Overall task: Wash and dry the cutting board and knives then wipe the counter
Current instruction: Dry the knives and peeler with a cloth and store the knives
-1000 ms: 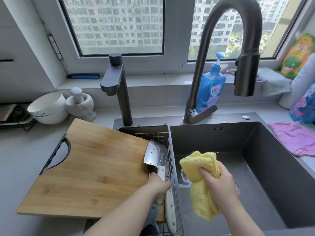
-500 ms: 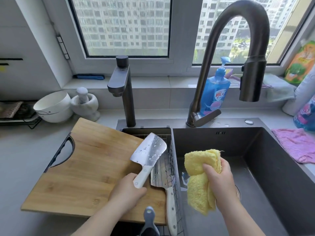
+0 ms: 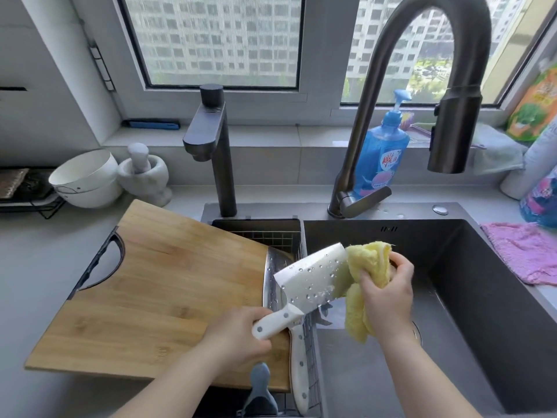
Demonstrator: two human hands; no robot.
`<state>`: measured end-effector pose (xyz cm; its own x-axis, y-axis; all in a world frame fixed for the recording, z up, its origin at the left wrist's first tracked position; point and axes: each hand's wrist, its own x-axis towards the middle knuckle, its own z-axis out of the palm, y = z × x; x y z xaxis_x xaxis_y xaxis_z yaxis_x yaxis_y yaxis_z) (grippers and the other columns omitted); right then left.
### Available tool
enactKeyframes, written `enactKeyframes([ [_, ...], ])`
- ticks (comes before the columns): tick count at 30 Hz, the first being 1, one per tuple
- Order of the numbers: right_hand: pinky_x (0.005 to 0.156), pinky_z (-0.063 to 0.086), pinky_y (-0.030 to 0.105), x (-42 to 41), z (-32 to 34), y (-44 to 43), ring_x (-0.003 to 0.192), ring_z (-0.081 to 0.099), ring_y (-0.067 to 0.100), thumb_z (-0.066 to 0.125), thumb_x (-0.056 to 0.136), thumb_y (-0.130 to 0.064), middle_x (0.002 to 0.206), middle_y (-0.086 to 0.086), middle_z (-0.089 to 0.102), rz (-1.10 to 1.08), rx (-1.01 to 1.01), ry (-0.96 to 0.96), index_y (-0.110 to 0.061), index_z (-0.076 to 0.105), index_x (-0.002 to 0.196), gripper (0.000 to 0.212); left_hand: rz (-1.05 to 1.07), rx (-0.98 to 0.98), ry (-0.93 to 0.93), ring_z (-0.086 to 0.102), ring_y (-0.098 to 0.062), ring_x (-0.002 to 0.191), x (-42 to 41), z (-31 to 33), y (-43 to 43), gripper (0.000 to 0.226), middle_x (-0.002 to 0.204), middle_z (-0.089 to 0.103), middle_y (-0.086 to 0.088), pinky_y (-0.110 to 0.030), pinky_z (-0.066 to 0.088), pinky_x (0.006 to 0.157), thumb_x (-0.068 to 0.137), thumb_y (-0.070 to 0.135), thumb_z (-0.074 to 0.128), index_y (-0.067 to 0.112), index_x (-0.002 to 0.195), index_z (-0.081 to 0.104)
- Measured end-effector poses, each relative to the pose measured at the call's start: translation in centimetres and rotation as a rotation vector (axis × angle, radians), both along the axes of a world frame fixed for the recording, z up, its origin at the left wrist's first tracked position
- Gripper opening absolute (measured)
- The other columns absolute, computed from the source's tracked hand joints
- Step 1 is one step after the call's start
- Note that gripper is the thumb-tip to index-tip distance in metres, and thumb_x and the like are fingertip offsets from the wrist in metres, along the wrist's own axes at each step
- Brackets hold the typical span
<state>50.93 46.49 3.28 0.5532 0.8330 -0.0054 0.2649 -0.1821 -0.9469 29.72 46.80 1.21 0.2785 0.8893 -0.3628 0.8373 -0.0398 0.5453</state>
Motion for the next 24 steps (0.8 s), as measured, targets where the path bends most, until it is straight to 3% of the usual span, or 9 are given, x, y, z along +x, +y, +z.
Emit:
enactKeyframes([
  [3, 0.074, 0.037, 0.031, -0.8, -0.7, 0.6, 0.101, 0.053, 0.032, 0.064, 0.083, -0.021, 0.110, 0.009, 0.057, 0.077, -0.133, -0.236, -0.017, 0.039, 0.129, 0.053, -0.034, -0.033, -0.039, 0.049, -0.006, 0.064, 0.1, -0.7, 0.5, 0.037, 0.072, 0.053, 0.017, -0.022, 0.039, 0.062, 0.077, 0.027, 0.061, 0.039, 0.112, 0.059],
  [7, 0.083, 0.041, 0.032, -2.7, -1.4, 1.2, 0.107, 0.050, 0.028, 0.062, 0.082, -0.024, 0.118, 0.010, 0.050, 0.241, -0.289, -0.416, -0.025, 0.026, 0.141, 0.069, -0.028, -0.119, -0.146, 0.046, -0.001, 0.054, -0.2, -1.1, 1.3, 0.033, 0.073, 0.053, 0.016, -0.017, 0.042, 0.052, 0.080, 0.035, 0.066, 0.034, 0.112, 0.060],
  [11, 0.083, 0.040, 0.027, -4.0, -2.5, 1.7, 0.107, 0.047, 0.023, 0.057, 0.083, -0.026, 0.108, 0.001, 0.044, 0.348, -0.336, -0.503, -0.026, 0.031, 0.137, 0.060, -0.074, -0.115, -0.111, 0.045, -0.001, 0.054, -0.8, -1.3, 1.8, 0.024, 0.069, 0.054, 0.013, -0.015, 0.037, 0.052, 0.080, 0.039, 0.065, 0.035, 0.104, 0.062],
  [14, 0.080, 0.040, 0.026, -4.1, -2.9, 1.9, 0.107, 0.047, 0.022, 0.052, 0.087, -0.026, 0.095, -0.004, 0.036, 0.398, -0.288, -0.575, -0.029, 0.038, 0.134, 0.049, -0.103, -0.089, -0.047, 0.045, 0.000, 0.059, -1.0, -1.6, 2.0, 0.011, 0.067, 0.053, 0.014, -0.017, 0.032, 0.056, 0.079, 0.040, 0.065, 0.044, 0.080, 0.054],
  [17, 0.081, 0.042, 0.028, -5.3, -2.7, 1.3, 0.105, 0.052, 0.024, 0.054, 0.085, -0.021, 0.107, -0.001, 0.054, 0.544, -0.218, -0.711, -0.031, 0.045, 0.132, 0.049, -0.095, -0.099, -0.038, 0.048, -0.003, 0.063, -1.0, -1.9, 2.0, 0.010, 0.068, 0.055, 0.013, -0.021, 0.035, 0.059, 0.075, 0.044, 0.065, 0.043, 0.077, 0.055],
  [20, 0.055, 0.049, 0.029, -6.6, -3.2, 1.4, 0.074, 0.064, 0.024, 0.068, 0.055, -0.018, 0.093, -0.009, 0.072, 0.757, -0.048, -0.908, -0.025, 0.069, 0.103, 0.048, -0.092, -0.100, -0.036, 0.056, -0.011, 0.075, -0.9, -1.8, 2.1, 0.026, 0.082, 0.061, 0.012, -0.025, 0.044, 0.067, 0.077, 0.040, 0.063, 0.038, 0.103, 0.062],
  [22, 0.064, 0.048, 0.032, -6.5, -3.0, 2.1, 0.087, 0.062, 0.028, 0.066, 0.066, -0.016, 0.106, -0.007, 0.070, 0.811, -0.018, -0.928, -0.024, 0.065, 0.112, 0.047, -0.105, -0.077, -0.005, 0.055, -0.011, 0.075, -0.8, -1.7, 2.0, 0.027, 0.085, 0.061, 0.011, -0.025, 0.044, 0.065, 0.079, 0.040, 0.062, 0.036, 0.106, 0.062],
  [24, 0.077, 0.036, 0.027, -4.8, -3.2, 2.8, 0.108, 0.052, 0.027, 0.053, 0.086, -0.017, 0.122, -0.004, 0.059, 0.724, -0.069, -0.859, -0.030, 0.049, 0.132, 0.048, -0.116, -0.047, 0.023, 0.050, -0.005, 0.068, -0.8, -1.9, 1.9, 0.013, 0.078, 0.057, 0.014, -0.022, 0.038, 0.061, 0.079, 0.044, 0.062, 0.041, 0.092, 0.060],
])
